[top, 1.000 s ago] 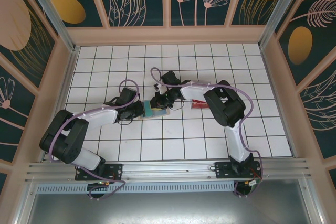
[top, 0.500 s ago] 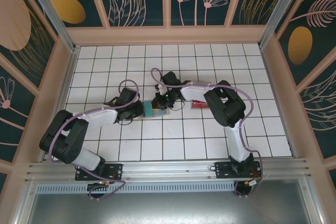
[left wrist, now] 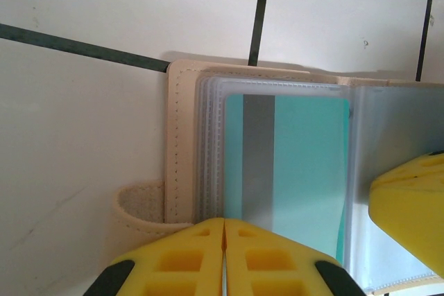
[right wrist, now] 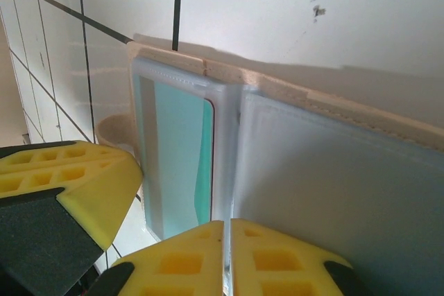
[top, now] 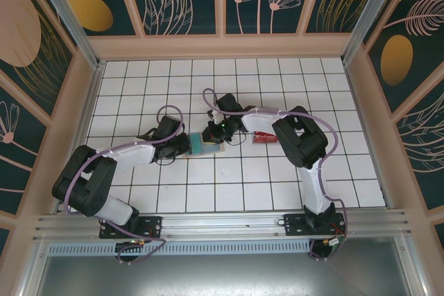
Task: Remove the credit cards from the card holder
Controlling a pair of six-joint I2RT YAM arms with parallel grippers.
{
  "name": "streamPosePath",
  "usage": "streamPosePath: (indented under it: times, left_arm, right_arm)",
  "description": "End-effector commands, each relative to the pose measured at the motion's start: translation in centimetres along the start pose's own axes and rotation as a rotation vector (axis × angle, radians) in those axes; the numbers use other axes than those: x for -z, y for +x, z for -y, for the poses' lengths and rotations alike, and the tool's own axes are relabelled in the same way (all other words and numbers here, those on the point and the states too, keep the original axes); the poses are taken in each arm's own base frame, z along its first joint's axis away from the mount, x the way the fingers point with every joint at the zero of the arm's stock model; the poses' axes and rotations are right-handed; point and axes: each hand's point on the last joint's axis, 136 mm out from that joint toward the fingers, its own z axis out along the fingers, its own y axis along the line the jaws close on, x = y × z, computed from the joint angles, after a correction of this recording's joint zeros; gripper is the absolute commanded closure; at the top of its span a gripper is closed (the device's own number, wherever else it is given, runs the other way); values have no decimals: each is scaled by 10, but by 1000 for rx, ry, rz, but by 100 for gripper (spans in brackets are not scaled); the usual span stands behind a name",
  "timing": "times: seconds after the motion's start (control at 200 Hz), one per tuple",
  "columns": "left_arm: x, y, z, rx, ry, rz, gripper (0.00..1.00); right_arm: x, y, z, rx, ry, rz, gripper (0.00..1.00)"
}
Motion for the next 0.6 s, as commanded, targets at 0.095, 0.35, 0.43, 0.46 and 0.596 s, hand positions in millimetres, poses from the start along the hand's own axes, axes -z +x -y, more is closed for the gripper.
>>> streamPosePath:
  times: [0.095, 0.35, 0.43, 0.46, 0.596]
  left_arm:
    - [-2, 9, -9, 0, -18, -30, 89]
    - [-3, 10, -8, 4, -13, -32, 90]
    - [-3, 10, -8, 3, -12, -31, 90]
    - [-3, 10, -9, 3, -14, -32, 90]
    - [-2, 10, -9, 5, -14, -30, 90]
  right_arm:
    - [-3, -5, -15, 40, -28, -1, 84]
    - [-13, -2, -15, 47, -26, -30, 84]
    - [-15, -1, -12, 41, -22, -37, 84]
    - [-16, -1, -12, 39, -18, -37, 85]
    - [-14, 0, -11, 43, -2, -30, 84]
